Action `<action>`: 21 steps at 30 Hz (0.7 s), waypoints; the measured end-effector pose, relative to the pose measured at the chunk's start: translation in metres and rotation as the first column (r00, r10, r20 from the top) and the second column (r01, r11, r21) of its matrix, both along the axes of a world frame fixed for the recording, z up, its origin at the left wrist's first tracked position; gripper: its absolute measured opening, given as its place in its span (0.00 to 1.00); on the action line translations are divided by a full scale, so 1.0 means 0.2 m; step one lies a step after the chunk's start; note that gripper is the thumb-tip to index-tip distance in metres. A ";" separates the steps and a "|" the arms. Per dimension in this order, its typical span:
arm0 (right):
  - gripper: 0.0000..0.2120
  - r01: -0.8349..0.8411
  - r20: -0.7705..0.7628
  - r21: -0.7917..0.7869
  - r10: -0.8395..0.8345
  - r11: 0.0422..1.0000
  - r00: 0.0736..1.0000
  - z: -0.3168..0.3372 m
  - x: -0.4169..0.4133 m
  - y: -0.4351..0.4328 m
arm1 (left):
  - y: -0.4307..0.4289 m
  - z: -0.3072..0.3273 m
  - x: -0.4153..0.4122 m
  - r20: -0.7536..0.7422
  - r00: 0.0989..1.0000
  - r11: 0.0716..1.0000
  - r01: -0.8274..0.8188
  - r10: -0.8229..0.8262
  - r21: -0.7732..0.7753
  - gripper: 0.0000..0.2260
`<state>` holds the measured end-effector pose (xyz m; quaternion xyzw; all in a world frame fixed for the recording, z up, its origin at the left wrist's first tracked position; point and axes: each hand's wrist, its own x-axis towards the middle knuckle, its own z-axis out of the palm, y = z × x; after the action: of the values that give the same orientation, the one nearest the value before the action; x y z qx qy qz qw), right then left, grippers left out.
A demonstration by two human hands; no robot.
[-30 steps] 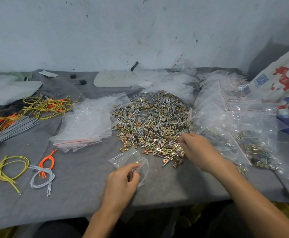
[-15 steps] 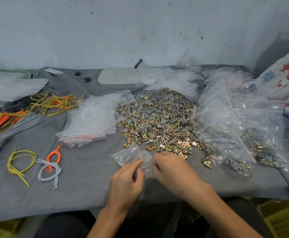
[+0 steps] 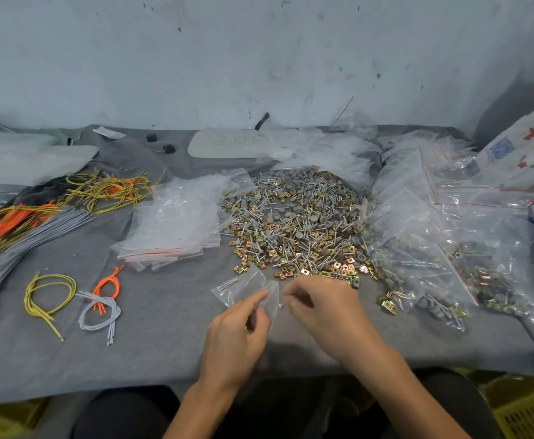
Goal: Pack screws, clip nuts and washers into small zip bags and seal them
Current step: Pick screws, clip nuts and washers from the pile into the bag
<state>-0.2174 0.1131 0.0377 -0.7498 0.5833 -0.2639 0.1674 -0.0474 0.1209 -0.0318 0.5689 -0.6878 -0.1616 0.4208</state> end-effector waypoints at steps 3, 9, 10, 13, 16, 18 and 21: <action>0.03 -0.004 0.118 0.001 0.004 1.000 0.993 0.01 0.00 0.02 | -0.01 0.02 0.00 -0.002 1.000 0.999 0.008 -0.008 0.032 0.15; 0.09 -0.056 0.097 -0.044 0.061 0.997 0.993 -0.09 0.10 -0.01 | -0.01 0.07 0.01 0.008 0.999 0.999 0.047 -0.047 0.011 0.15; 0.11 -0.030 0.103 -0.106 0.041 0.994 0.994 -0.12 0.11 -0.01 | -0.01 0.08 0.01 0.003 0.999 0.999 0.035 -0.035 -0.004 0.14; 0.19 0.108 0.164 -0.179 -0.079 0.978 0.983 -0.20 0.11 0.00 | -0.01 0.11 0.03 -0.034 0.999 0.999 -0.024 0.023 -0.034 0.14; 0.21 0.038 0.507 0.309 -0.198 0.950 0.839 -0.20 0.18 -0.01 | -0.01 0.14 0.04 -0.035 0.999 0.997 -0.038 0.035 -0.063 0.14; 0.18 -0.193 0.745 0.491 -0.294 0.850 0.599 -0.19 0.25 -0.03 | -0.01 0.17 0.05 -0.034 0.998 0.995 -0.060 0.058 -0.076 0.15; 0.15 -0.364 0.851 0.472 -0.308 0.803 0.424 -0.16 0.35 -0.06 | -0.02 0.23 0.10 -0.022 0.995 0.991 -0.101 0.100 -0.092 0.15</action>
<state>-0.1465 0.1014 0.0063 -0.4038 0.4367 -0.4229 0.6837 -0.0282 0.1169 0.0136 0.5812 -0.6615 -0.1129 0.4602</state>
